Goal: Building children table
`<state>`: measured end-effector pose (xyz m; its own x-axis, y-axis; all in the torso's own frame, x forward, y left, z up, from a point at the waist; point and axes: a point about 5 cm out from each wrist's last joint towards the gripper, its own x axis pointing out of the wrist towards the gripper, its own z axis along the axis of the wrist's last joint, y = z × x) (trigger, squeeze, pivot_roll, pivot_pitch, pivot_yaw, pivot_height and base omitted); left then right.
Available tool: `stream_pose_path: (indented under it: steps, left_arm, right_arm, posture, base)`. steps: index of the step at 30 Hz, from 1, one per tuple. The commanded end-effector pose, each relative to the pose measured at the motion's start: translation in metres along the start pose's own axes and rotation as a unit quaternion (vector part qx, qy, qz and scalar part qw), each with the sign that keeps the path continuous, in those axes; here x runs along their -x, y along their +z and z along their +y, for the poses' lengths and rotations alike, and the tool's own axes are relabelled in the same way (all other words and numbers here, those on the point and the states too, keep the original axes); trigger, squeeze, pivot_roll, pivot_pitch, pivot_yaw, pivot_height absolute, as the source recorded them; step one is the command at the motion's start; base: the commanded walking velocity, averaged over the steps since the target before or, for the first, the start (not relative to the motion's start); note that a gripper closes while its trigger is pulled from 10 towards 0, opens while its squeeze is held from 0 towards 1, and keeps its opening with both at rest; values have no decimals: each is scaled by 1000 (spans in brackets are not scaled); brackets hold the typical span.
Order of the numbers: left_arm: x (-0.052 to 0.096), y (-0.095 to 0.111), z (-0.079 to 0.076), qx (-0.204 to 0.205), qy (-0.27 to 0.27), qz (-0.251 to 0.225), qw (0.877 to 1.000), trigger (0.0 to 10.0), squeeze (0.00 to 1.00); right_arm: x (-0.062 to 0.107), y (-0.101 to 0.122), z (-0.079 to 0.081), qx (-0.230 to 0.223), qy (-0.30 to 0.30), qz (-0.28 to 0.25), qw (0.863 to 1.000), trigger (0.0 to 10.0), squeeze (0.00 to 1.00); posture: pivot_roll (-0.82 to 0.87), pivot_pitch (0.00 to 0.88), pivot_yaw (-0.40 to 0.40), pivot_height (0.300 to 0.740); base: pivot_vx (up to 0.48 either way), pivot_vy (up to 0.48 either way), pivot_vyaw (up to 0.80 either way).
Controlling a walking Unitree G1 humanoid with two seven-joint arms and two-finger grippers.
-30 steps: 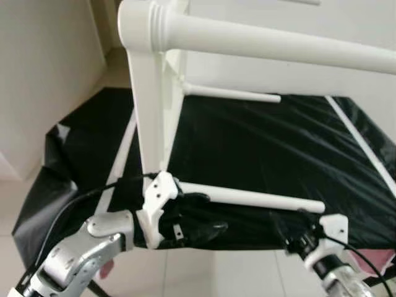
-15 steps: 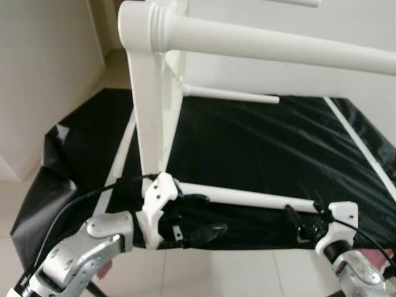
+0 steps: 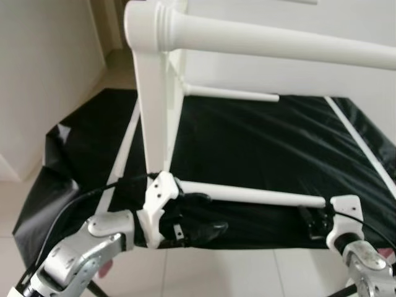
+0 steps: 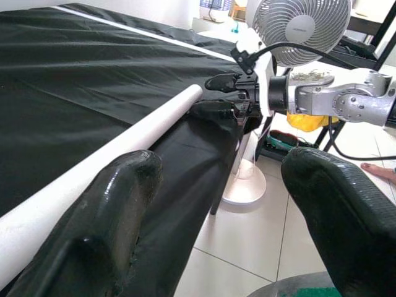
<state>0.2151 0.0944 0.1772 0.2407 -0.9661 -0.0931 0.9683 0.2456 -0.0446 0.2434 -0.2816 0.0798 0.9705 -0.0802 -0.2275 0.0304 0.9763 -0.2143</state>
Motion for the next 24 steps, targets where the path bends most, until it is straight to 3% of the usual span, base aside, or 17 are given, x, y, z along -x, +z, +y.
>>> stream_pose_path:
  steps: [1,7,10,14,16,17,20,24]
  left_arm:
    - [1,2,-1,-9,-35,5,999,10000,0]
    - [0,2,-1,-13,-35,6,999,10000,0]
    - [0,2,1,-21,-22,3,1000,10000,0]
    - [-2,3,5,-35,8,-6,999,10000,0]
    - [-6,4,9,-57,49,-26,997,10000,0]
    - [-6,4,9,-57,49,-26,997,10000,0]
    - [-13,3,20,-49,95,-33,994,10000,0]
    - [-15,2,21,-52,89,-30,994,10000,0]
  right_arm:
    - [-1,-3,-11,6,-33,9,999,10000,0]
    - [-8,6,-13,2,-54,-16,998,10000,0]
    - [-9,18,-6,-28,-64,-59,996,10000,0]
    - [-7,29,8,-64,-76,-102,990,10000,0]
    - [-3,34,21,-87,-81,-123,985,10000,0]
    - [-3,34,21,-87,-81,-123,985,10000,0]
    - [-1,36,44,-124,-65,-127,982,10000,0]
    - [0,32,51,-125,-58,-116,984,10000,0]
  posture:
    - [27,0,-26,740]
    - [30,0,-24,740]
    - [40,0,-31,740]
    - [44,0,-34,740]
    - [47,0,-34,740]
    - [47,0,-34,740]
    - [43,0,-32,740]
    - [40,0,-29,740]
  base:
    - [0,0,0]
    - [0,0,0]
    - [0,0,0]
    - [0,0,0]
    - [0,0,0]
    - [0,0,0]
    - [0,0,0]
    - [0,0,0]
